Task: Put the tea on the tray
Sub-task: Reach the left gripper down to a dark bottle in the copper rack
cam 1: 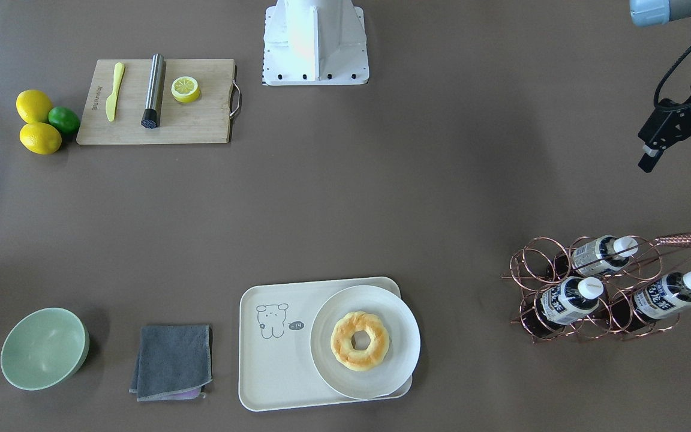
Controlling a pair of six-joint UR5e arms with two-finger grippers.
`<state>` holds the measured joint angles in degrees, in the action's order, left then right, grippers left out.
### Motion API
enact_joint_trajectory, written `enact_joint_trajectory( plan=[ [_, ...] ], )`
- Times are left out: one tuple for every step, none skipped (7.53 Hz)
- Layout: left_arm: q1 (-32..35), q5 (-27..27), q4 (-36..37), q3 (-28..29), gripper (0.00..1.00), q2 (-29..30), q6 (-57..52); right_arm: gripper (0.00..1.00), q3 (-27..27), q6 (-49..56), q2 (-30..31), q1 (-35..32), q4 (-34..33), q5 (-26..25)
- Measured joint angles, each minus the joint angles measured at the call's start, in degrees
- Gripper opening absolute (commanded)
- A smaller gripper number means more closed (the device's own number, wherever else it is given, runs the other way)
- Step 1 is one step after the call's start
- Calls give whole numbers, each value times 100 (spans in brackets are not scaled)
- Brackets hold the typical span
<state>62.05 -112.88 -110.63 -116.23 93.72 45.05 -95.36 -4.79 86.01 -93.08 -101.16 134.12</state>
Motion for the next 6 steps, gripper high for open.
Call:
enact_joint_trajectory(
  plan=[
    [-219, 342, 4, 109, 97, 119, 5, 100, 0, -3, -3, 0, 0, 0],
    [-342, 544, 3, 276, 97, 265, -14, 100, 3, -4, -4, 0, 0, 0],
    [-385, 622, -17, 418, 97, 340, -47, 100, 7, -4, -5, 0, 0, 0],
    [-402, 648, -44, 521, 95, 376, -81, 100, 8, -4, -6, 0, 0, 0],
    [-398, 648, -111, 618, 92, 408, -167, 100, 14, -5, -15, 0, 0, 0],
    [-386, 638, -170, 707, 92, 445, -264, 100, 25, -5, -24, 0, -1, 0]
  ],
)
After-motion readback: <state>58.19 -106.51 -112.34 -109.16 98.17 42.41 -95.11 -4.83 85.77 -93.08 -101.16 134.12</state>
